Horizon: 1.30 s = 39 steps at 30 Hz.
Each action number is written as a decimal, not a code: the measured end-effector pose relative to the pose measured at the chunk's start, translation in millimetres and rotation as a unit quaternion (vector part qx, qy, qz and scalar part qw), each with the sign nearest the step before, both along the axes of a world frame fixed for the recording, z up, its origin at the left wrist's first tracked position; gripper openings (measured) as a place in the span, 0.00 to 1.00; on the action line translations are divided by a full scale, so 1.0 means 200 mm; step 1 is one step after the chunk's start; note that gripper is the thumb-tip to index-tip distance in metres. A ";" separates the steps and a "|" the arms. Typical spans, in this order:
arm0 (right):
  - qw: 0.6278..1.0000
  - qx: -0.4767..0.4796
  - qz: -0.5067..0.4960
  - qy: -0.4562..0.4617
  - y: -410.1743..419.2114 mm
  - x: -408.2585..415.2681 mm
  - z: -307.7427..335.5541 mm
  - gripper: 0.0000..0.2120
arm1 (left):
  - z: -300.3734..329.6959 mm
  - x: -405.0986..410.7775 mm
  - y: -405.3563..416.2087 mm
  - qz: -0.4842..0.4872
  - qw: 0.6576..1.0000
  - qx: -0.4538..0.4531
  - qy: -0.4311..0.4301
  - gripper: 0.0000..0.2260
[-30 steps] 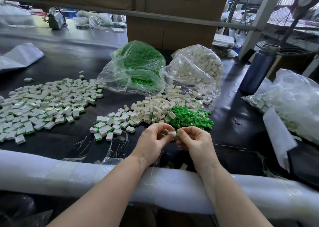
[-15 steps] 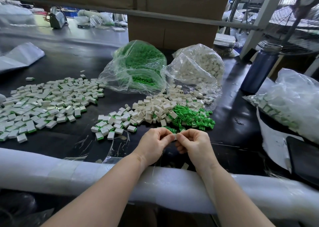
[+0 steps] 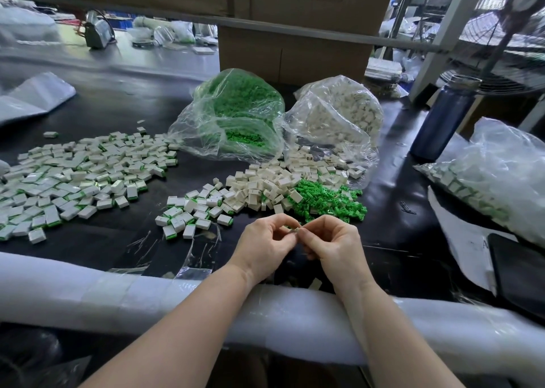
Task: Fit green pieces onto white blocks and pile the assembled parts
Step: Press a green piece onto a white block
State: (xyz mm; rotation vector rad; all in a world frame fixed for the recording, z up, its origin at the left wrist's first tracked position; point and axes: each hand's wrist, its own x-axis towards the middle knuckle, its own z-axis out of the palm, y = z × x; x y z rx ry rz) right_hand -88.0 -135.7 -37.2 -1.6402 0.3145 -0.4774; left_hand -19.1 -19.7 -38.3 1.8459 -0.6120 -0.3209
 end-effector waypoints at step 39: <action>0.995 0.062 0.066 0.030 -0.02 0.00 -0.01 0.09 | 0.02 -0.01 0.00 -0.112 0.993 -0.007 -0.033 0.12</action>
